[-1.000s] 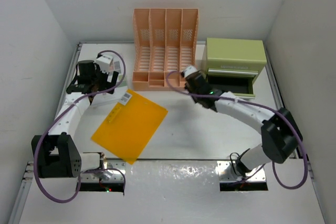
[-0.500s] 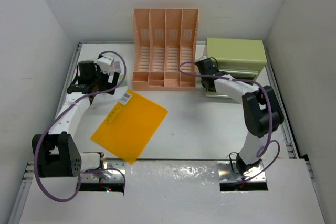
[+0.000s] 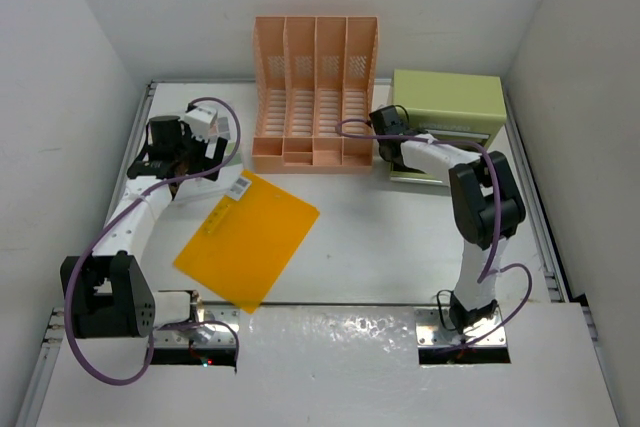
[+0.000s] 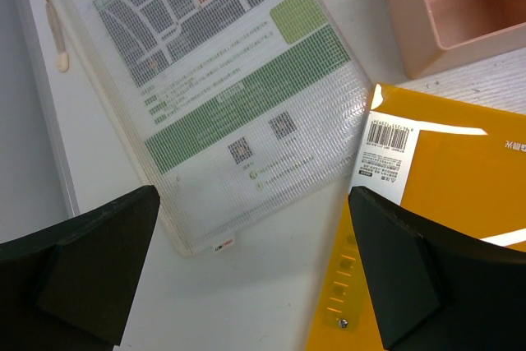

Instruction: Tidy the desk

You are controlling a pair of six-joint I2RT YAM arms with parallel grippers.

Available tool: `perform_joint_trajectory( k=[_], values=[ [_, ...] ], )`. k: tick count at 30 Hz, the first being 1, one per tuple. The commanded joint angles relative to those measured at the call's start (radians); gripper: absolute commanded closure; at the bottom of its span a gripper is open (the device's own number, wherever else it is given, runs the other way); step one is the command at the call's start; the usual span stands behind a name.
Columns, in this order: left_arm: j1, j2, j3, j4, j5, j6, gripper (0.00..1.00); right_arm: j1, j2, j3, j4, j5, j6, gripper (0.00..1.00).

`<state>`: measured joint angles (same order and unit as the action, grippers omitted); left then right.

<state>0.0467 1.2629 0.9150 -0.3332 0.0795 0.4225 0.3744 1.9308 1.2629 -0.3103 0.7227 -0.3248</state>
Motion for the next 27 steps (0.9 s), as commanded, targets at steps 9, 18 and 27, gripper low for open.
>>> perform_joint_trajectory(
  k=[9, 18, 27],
  values=[
    [0.012, -0.02, 0.002, 0.033, 0.009, 0.009, 0.0, -0.011, -0.021, 0.038, -0.016, -0.029, 0.018, 0.46],
    [0.01, -0.014, 0.002, 0.036, 0.016, 0.01, 0.0, -0.005, -0.137, 0.021, -0.069, -0.139, 0.082, 0.46],
    [0.01, -0.011, 0.002, 0.033, 0.025, 0.01, 0.0, -0.009, -0.407, -0.187, -0.006, -0.358, 0.254, 0.79]
  ],
)
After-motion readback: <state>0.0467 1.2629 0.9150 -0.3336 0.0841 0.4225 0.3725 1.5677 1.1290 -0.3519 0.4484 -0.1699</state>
